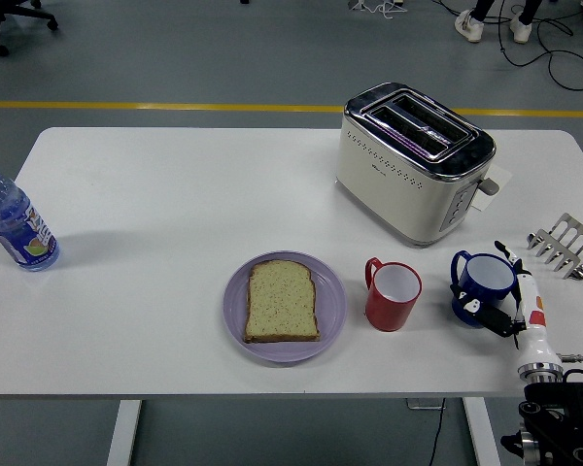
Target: Pick up the cup,pour liquid into bread,place the cup on the desk
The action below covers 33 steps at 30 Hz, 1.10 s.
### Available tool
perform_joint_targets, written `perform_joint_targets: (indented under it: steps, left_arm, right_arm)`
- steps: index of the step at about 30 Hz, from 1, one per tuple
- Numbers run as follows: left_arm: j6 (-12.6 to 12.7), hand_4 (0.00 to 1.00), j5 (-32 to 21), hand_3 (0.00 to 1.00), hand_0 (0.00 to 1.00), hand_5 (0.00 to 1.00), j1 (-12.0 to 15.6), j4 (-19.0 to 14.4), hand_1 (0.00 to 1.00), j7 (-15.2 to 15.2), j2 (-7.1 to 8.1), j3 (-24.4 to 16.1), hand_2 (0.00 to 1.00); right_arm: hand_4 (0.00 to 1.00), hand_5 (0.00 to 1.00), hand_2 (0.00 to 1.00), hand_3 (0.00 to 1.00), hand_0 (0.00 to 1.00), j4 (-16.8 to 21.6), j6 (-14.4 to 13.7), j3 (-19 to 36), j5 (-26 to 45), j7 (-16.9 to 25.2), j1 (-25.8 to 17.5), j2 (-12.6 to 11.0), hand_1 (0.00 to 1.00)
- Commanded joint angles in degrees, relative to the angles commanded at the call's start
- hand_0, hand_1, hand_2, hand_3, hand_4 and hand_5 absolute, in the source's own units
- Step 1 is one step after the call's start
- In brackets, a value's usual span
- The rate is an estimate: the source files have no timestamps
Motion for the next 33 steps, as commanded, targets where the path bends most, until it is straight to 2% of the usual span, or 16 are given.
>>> perform_joint_targets:
  steps: [17, 18, 23, 24, 29, 30, 33]
  left_arm:
    - [0.0, 0.325, 0.0, 0.560, 0.638, 0.833, 0.0, 0.0, 0.649, 0.0, 0.07, 0.0, 0.660]
    - [0.0, 0.326, 0.0, 0.560, 0.638, 0.834, 0.0, 0.0, 0.649, 0.0, 0.08, 0.0, 0.660]
    - [0.0, 0.326, 0.1, 0.560, 0.638, 0.834, -0.1, 0.0, 0.649, 0.0, 0.07, -0.1, 0.660]
    - [0.0, 0.326, 0.1, 0.560, 0.638, 0.834, -0.1, 0.0, 0.648, 0.0, 0.06, -0.1, 0.660]
    - [0.0, 0.326, 0.1, 0.560, 0.638, 0.834, 0.0, 0.0, 0.648, 0.0, 0.03, 0.0, 0.660]
    - [0.0, 0.327, 0.1, 0.560, 0.638, 0.834, 0.0, 0.0, 0.648, 0.0, 0.04, 0.0, 0.660]
    - [0.0, 0.327, 0.1, 0.560, 0.638, 0.834, -0.1, 0.0, 0.648, 0.0, 0.05, -0.1, 0.660]
  right_arm:
    - [0.880, 0.061, 0.771, 0.950, 0.801, -0.1, 0.1, 0.6, -0.3, -0.1, 0.0, 0.2, 0.614]
    - [0.891, 0.062, 0.805, 0.959, 0.879, -0.1, 0.1, 0.6, -0.3, -0.1, 0.0, 0.2, 0.664]
    - [0.891, 0.062, 0.805, 0.959, 0.879, -0.2, 0.3, 0.8, -0.3, -0.1, 0.0, 0.2, 0.664]
    - [0.898, 0.063, 0.836, 0.965, 0.916, -0.3, 0.4, 0.8, -0.3, -0.1, 0.0, 0.2, 0.713]
    - [0.898, 0.063, 0.836, 0.965, 0.916, -0.3, 1.2, 1.0, -0.6, -0.5, 0.0, 0.3, 0.713]
    - [0.907, 0.067, 0.888, 0.972, 0.936, -0.3, 1.3, 1.0, -0.7, -0.5, -0.1, 0.3, 0.768]
    - [0.907, 0.067, 0.888, 0.972, 0.936, -0.2, 1.2, 1.2, -0.7, -0.3, -0.1, 0.4, 0.768]
